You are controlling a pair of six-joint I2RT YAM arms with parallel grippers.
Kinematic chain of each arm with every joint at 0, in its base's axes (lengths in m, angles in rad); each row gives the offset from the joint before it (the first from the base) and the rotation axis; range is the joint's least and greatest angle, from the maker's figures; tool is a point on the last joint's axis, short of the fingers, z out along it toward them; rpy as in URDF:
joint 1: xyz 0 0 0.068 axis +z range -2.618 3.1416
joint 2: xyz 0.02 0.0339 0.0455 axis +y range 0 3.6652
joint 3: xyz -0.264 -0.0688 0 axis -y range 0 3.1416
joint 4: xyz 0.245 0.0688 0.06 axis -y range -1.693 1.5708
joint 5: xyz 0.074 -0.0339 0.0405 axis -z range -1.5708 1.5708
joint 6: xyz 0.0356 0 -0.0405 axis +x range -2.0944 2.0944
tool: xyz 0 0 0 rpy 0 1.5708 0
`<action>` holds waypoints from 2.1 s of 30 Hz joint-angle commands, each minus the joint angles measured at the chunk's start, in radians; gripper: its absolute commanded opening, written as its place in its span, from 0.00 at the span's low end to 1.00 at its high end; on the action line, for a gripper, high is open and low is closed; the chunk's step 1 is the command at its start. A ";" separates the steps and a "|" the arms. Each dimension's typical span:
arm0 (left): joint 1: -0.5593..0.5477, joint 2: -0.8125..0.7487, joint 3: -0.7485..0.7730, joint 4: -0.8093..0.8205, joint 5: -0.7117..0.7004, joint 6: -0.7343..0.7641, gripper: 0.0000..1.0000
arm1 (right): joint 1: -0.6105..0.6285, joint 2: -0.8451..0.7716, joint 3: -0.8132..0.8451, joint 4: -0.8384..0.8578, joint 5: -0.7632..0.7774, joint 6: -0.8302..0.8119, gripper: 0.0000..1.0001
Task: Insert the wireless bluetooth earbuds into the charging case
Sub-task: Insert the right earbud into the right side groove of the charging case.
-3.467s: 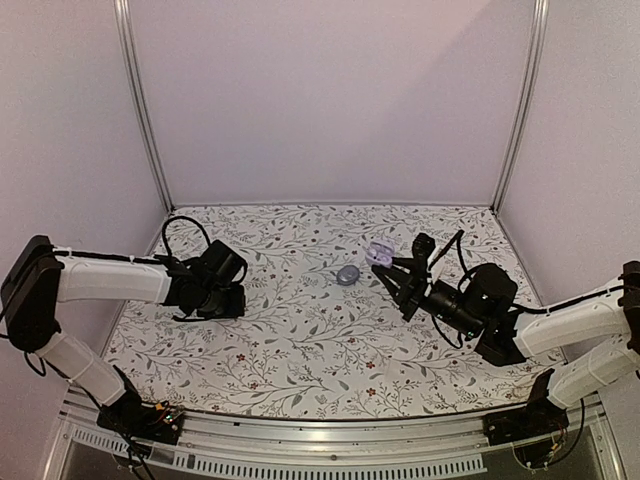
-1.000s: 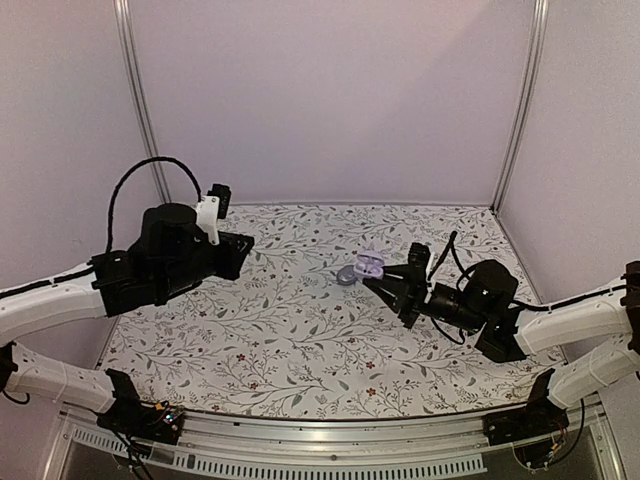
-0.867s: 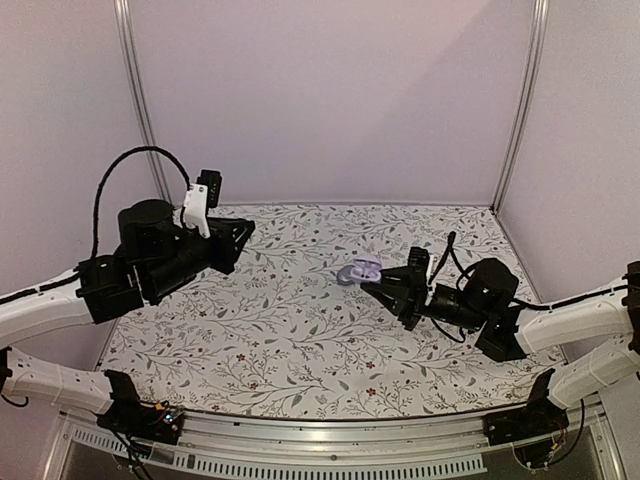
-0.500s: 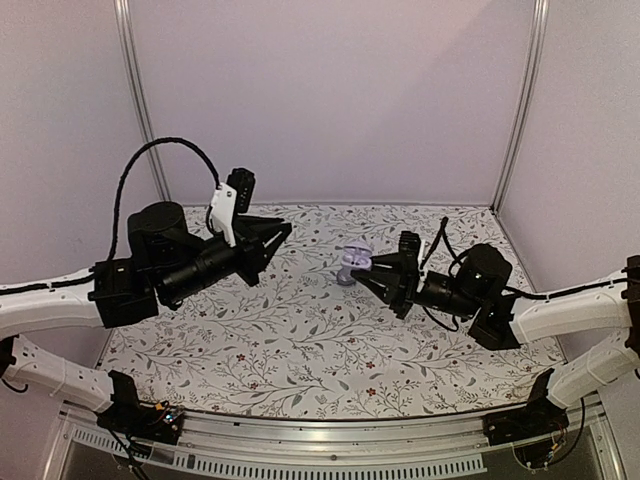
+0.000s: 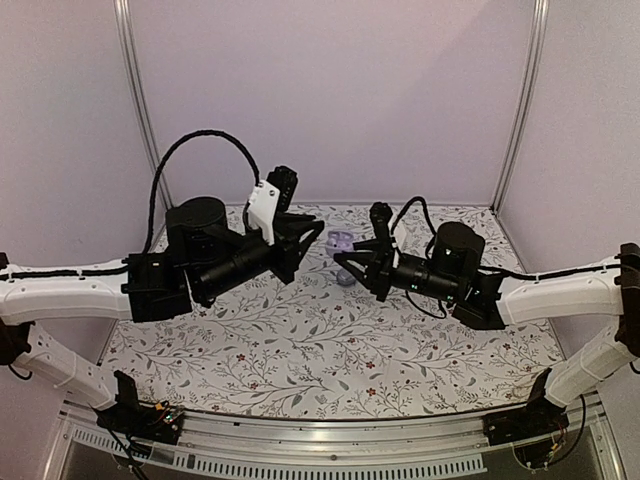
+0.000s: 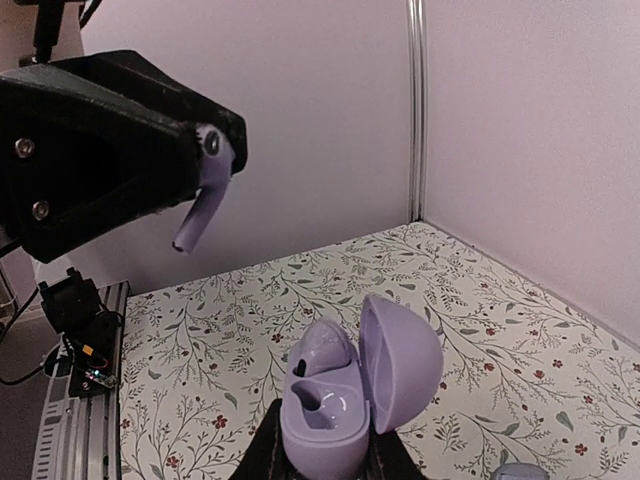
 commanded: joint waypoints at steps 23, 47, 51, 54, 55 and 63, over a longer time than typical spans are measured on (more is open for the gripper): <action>-0.042 0.147 0.070 0.031 -0.092 0.103 0.15 | 0.039 0.031 0.073 -0.068 0.001 0.088 0.00; -0.054 0.181 0.081 0.010 -0.106 0.125 0.15 | 0.039 -0.001 0.079 -0.064 0.045 0.130 0.00; -0.062 0.184 0.078 0.008 -0.116 0.132 0.15 | 0.039 -0.008 0.079 -0.062 0.056 0.139 0.00; -0.068 0.184 0.075 0.012 -0.127 0.140 0.15 | 0.038 -0.012 0.079 -0.063 0.072 0.155 0.00; -0.071 0.184 0.073 0.013 -0.133 0.143 0.15 | 0.038 -0.012 0.079 -0.064 0.076 0.163 0.00; -0.092 0.201 0.078 0.026 -0.173 0.174 0.15 | 0.035 -0.011 0.087 -0.062 0.107 0.194 0.00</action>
